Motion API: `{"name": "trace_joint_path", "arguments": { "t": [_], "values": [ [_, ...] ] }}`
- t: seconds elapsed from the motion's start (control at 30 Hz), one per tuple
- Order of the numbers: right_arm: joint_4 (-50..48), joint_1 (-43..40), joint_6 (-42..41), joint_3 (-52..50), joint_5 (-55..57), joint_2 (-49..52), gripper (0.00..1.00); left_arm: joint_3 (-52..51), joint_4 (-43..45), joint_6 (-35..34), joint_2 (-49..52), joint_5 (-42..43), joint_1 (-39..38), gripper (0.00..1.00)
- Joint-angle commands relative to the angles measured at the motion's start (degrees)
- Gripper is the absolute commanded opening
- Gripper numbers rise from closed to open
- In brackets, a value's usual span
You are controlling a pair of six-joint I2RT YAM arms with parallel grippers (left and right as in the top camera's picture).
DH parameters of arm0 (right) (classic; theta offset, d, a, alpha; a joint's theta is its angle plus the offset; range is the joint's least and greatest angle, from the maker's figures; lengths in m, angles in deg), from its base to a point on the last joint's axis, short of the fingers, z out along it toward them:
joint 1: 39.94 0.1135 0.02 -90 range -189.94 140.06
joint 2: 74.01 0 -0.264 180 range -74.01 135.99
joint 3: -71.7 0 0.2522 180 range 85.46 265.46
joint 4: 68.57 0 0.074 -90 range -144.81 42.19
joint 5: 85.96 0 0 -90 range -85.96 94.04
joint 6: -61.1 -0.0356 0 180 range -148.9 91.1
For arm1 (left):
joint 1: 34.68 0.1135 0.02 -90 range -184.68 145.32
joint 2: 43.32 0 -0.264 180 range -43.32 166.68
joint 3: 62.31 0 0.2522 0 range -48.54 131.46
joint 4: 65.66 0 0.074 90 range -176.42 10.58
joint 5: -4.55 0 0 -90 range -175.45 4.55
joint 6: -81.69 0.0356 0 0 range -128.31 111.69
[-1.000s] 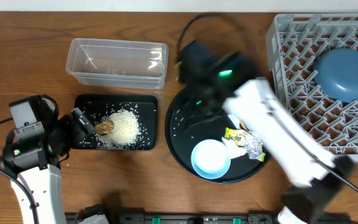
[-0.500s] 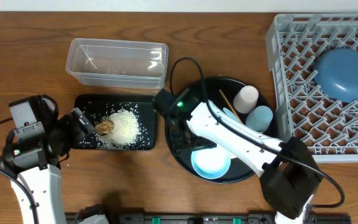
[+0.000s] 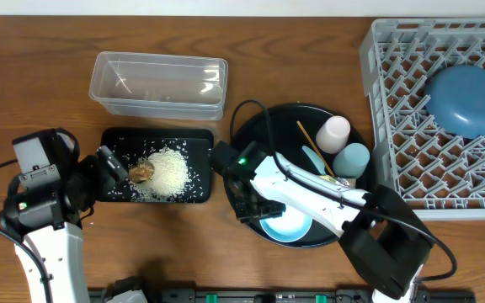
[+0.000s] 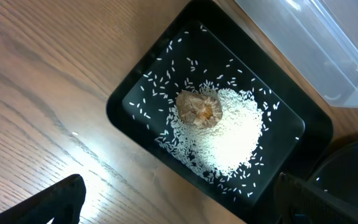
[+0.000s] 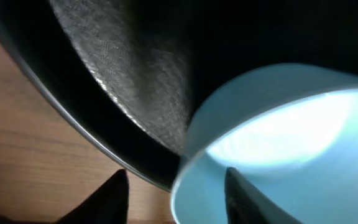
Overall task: Sort waste into correct bins and load items into the dishwasher rack
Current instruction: 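Grasp the rim of the light-blue bowl with the right gripper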
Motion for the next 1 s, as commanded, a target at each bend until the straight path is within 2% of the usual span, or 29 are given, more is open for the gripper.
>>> {"name": "trace_joint_path", "arguments": {
  "t": [0.0,0.17,0.3,0.33,0.47,0.57,0.83,0.97],
  "values": [
    [-1.22,0.52,0.46,-1.14,0.15,-0.66,0.43,1.16,-0.13,1.16,-0.04,-0.15,0.31,0.98],
    [-4.26,0.52,0.42,-4.70,0.11,-0.66,0.43,1.16,-0.15,1.16,-0.04,-0.15,0.31,0.98],
    [-6.19,0.52,0.42,-7.08,-0.07,-0.66,0.20,1.16,-0.15,1.16,-0.04,-0.15,0.31,0.98],
    [-6.14,0.52,0.44,-7.08,-0.07,-0.66,0.17,1.16,-0.15,1.16,-0.04,-0.15,0.31,0.98],
    [-6.08,0.17,0.76,-6.27,-0.07,-1.07,0.15,1.16,-0.15,1.16,-0.04,-0.15,0.31,0.98],
    [-5.66,-0.17,2.47,-4.96,-0.09,-1.70,0.03,1.16,-0.13,1.16,-0.04,-0.15,0.31,0.98],
    [-3.19,-2.49,7.48,-0.98,-0.61,-7.82,0.01,1.16,-0.15,1.16,-0.04,-0.15,0.31,0.98],
    [-2.78,-6.58,12.48,-0.02,-2.05,-13.99,0.01,1.16,-0.15,1.16,-0.04,-0.15,0.31,0.98]
  ]
}}
